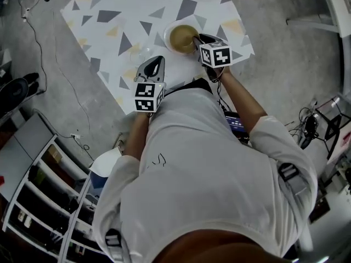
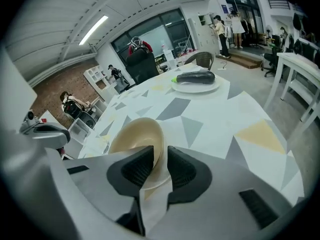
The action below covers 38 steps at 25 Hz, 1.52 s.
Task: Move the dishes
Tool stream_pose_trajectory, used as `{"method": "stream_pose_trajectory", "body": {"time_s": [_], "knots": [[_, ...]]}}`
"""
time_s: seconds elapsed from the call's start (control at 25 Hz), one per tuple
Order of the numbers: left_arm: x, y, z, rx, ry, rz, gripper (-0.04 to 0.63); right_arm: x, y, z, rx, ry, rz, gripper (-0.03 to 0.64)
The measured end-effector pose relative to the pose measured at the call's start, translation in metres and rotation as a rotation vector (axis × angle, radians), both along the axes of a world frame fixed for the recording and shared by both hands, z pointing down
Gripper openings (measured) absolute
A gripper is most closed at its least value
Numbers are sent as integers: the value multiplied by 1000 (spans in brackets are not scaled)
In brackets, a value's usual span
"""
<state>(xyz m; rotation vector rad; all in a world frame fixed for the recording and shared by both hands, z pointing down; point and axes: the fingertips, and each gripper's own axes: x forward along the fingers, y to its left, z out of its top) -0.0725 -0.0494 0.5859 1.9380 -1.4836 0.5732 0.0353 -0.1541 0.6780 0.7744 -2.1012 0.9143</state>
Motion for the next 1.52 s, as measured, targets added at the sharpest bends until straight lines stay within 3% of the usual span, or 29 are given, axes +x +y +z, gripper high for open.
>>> {"method": "stream_pose_trajectory", "body": {"time_s": [0.12,0.28,0.56,0.96,1.52], "knots": [[-4,2,2,-4,14,-29,20,0,-4,1,16,38,-14,34],[-6,0,-1,7,10,-29,20,-2,-5,0,20,43,-12,18],[1,-15,-7,34,24,4,20,-1,-7,-26,67,18,-6,17],[39,-44,-16,55,39,65,20,46,-60,-82,171,-26,82,17],[69,-75,-6,12,24,47,20,94,-114,-67,158,-24,119,17]]}}
